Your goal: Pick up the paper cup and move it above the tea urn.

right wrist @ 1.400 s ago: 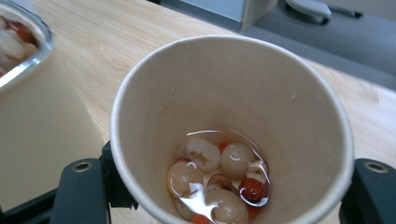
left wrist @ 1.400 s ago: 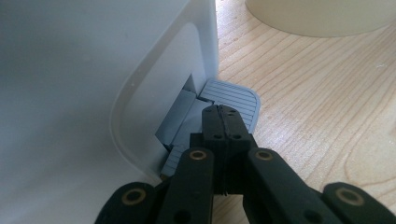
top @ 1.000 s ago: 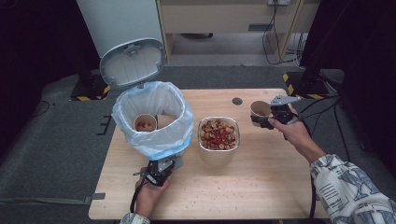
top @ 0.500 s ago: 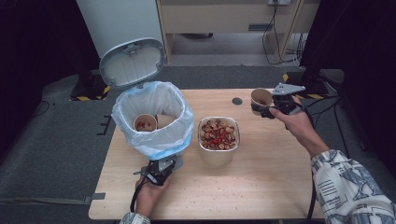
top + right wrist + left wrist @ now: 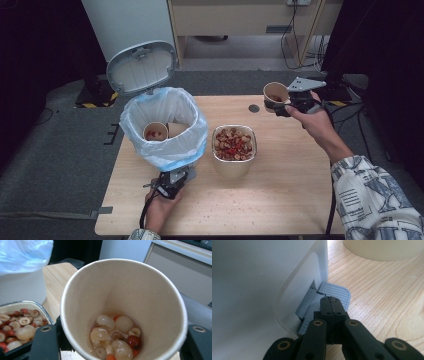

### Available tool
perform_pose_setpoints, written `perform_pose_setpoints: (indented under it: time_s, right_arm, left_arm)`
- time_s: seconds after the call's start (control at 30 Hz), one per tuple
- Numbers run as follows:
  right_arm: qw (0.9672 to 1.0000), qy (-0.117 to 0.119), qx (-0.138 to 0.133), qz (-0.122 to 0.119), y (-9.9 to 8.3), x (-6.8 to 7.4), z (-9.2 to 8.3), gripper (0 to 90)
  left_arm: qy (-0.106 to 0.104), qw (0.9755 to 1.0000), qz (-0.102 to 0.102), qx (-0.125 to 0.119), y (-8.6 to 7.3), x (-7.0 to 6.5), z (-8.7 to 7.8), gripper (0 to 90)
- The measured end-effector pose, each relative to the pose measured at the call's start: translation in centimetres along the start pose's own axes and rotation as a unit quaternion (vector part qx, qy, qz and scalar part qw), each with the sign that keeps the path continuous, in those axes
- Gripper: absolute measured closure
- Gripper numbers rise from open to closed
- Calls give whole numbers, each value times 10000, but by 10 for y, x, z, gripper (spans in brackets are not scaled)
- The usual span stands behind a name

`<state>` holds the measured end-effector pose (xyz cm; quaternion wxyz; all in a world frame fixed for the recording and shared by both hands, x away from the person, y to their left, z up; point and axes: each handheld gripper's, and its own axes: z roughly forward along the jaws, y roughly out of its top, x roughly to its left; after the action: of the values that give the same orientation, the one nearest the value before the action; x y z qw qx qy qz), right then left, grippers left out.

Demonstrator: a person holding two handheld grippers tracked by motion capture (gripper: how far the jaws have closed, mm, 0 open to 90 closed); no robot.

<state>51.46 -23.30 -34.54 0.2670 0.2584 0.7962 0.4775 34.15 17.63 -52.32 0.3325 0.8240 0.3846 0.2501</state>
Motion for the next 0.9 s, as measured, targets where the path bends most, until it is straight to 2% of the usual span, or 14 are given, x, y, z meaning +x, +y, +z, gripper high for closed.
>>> perform_pose_setpoints:
  time_s: [0.27, 0.4, 0.53, 0.9]
  right_arm:
    - [9998, 28, 13, -200, 19, 6, -2, 320]
    - [9997, 34, 21, -258, 27, 8, -1, 320]
    - [9991, 30, 45, -421, 34, 11, -1, 320]
    - [9984, -56, 30, -568, 41, 23, 1, 319]
  left_arm:
    - [-5, 10000, 11, -3, 0, 0, 0, 900]
    - [-24, 10000, -54, -52, -1, 0, 0, 900]
    - [-12, 10000, -18, -41, -1, 0, 0, 900]
    - [-3, 10000, 14, -24, 0, -1, 0, 900]
